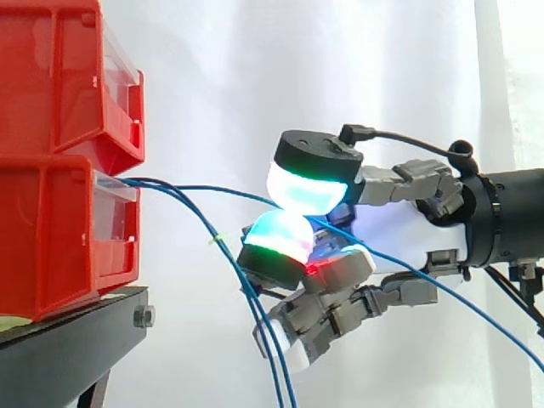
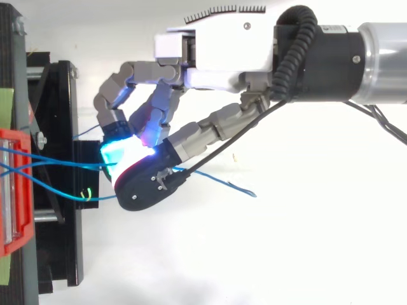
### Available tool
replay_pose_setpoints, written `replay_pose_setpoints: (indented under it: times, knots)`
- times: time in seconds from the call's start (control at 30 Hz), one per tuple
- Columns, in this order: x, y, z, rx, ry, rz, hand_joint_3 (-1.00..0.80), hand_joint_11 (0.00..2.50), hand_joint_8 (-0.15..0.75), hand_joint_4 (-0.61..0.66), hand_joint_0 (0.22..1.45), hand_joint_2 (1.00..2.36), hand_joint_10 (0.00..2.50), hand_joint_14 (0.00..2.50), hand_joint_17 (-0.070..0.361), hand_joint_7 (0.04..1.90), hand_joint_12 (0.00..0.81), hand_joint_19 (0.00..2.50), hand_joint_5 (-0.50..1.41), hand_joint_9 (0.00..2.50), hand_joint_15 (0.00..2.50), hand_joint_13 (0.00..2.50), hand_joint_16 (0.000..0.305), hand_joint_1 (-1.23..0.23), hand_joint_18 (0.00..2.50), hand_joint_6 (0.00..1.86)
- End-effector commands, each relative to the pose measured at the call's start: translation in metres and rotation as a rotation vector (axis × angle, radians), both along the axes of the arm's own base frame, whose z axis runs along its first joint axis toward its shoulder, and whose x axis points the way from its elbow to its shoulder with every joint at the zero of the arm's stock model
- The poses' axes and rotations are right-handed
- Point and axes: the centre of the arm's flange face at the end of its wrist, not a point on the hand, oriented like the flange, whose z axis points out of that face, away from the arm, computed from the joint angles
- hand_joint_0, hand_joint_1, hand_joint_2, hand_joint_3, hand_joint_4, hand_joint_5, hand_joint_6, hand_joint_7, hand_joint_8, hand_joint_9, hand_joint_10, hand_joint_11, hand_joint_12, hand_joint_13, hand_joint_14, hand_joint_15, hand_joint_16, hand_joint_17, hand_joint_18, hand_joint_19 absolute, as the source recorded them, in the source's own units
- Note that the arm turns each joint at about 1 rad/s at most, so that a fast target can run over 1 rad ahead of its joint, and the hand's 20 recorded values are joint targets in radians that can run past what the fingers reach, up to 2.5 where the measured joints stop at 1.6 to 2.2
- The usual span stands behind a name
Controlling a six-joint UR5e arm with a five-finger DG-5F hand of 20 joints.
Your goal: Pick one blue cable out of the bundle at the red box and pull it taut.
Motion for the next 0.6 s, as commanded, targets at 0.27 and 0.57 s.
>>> replay_pose_setpoints:
  times: [0.27, 0.57]
  knots:
    - [-0.018, -0.004, 0.019, -0.03, 0.081, 0.0, -0.15, 1.2, 0.382, 0.2, 0.63, 1.02, 0.01, 0.01, 0.122, 1.26, 0.389, 0.36, -0.12, 1.11, 0.42, 0.7, 0.054, -0.85, 0.62, 0.89]
    - [-0.024, -0.003, 0.001, -0.036, 0.11, -0.023, -0.15, 1.05, 0.384, 0.19, 0.63, 1.02, 0.02, 0.01, 0.122, 1.27, 0.386, 0.35, -0.12, 1.01, 0.4, 0.67, 0.054, -0.85, 0.6, 0.89]
